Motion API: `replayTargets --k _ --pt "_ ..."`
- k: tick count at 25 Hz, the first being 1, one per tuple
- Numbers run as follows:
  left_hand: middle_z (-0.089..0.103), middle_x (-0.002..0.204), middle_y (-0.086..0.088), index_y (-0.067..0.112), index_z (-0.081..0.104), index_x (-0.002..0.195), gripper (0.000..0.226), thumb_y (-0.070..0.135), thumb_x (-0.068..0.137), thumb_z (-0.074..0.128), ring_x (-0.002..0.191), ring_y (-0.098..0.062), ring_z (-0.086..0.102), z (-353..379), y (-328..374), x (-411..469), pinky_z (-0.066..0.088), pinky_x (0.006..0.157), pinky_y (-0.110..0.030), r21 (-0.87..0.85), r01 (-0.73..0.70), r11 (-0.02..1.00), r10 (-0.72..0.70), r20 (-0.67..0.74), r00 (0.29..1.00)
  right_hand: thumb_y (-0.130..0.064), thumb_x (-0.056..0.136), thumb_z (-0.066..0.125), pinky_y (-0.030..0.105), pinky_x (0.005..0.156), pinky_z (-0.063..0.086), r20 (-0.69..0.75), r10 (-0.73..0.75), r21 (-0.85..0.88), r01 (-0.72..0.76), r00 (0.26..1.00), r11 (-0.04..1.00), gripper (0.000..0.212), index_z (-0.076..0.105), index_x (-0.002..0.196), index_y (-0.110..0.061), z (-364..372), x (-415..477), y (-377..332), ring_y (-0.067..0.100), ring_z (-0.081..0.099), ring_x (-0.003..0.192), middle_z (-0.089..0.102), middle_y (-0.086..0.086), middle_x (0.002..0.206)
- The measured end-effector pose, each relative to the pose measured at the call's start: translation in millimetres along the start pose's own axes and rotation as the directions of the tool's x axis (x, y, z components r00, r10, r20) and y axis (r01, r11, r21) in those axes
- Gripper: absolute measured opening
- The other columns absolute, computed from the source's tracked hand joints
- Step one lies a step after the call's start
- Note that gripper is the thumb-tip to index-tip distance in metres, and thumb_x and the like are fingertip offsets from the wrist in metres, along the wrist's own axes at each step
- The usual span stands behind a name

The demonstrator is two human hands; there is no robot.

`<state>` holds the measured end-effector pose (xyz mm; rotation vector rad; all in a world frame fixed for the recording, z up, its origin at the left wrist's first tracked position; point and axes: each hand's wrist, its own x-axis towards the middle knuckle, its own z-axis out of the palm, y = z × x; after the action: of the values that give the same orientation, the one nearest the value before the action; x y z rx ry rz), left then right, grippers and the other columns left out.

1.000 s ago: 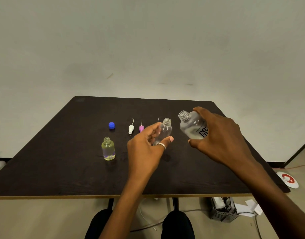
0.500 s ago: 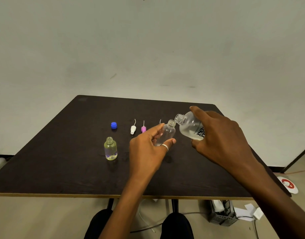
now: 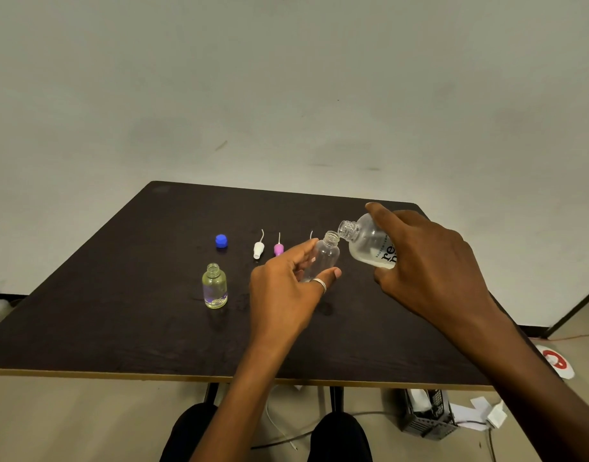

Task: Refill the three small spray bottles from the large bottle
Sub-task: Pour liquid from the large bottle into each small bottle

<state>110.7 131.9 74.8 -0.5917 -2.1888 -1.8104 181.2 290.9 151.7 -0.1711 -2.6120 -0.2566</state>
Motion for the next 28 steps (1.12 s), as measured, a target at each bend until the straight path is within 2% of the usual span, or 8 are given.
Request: replayTargets --k 5,13,18,24,28 --pt "0.073 0.108 0.012 0.026 0.069 0.122 0.054 0.03 0.072 0.088 0.086 0.017 0.059 0.5 -1.4 1.3 0.044 0.077 0.002 0.045 0.011 0.999 -0.01 -0.005 1.0 -0.028 0.066 0.08 0.023 0.065 0.035 -0.011 -0.006 -0.006 0.006 1.0 1.0 0.086 0.041 0.143 -0.03 0.0 1.4 -0.1 0.025 0.066 0.091 0.064 0.0 0.12" --pt "0.074 0.109 0.013 0.028 0.069 0.122 0.056 0.035 0.07 0.088 0.096 0.008 0.066 0.2 -5.8 1.1 0.047 0.082 -0.003 0.074 0.02 0.997 -0.019 -0.01 1.0 -0.021 0.063 0.079 0.026 0.064 0.036 -0.054 -0.027 -0.033 0.025 0.998 0.999 0.086 0.043 0.141 -0.031 2.3 2.6 0.2 0.027 0.064 0.087 0.065 0.0 0.111" --pt "0.073 0.111 0.011 0.027 0.068 0.123 0.056 0.034 0.071 0.087 0.099 0.006 0.065 -0.2 -5.0 1.1 0.045 0.081 0.0 0.077 0.026 0.997 -0.025 -0.01 1.0 -0.018 0.062 0.081 0.027 0.066 0.037 -0.084 -0.043 -0.027 0.041 0.996 0.999 0.085 0.047 0.139 -0.028 4.5 3.6 1.6 0.028 0.064 0.086 0.066 0.002 0.106" --pt "0.074 0.11 0.01 0.026 0.069 0.123 0.056 0.035 0.071 0.087 0.098 0.002 0.067 -1.0 -6.5 0.7 0.052 0.087 -0.011 0.083 0.024 0.996 -0.022 -0.017 1.0 -0.017 0.061 0.082 0.028 0.066 0.038 -0.086 -0.051 -0.008 0.05 0.995 0.999 0.085 0.048 0.139 -0.027 6.3 3.8 1.8 0.028 0.063 0.084 0.066 0.003 0.104" --pt "0.074 0.11 0.01 0.027 0.069 0.123 0.055 0.035 0.071 0.087 0.097 0.003 0.067 -0.9 -5.5 0.9 0.048 0.082 -0.004 0.079 0.027 0.997 -0.026 -0.012 1.0 -0.017 0.062 0.082 0.027 0.066 0.036 -0.083 -0.048 -0.027 0.046 0.995 0.999 0.084 0.049 0.138 -0.027 5.9 3.8 2.0 0.026 0.063 0.084 0.066 0.002 0.103"
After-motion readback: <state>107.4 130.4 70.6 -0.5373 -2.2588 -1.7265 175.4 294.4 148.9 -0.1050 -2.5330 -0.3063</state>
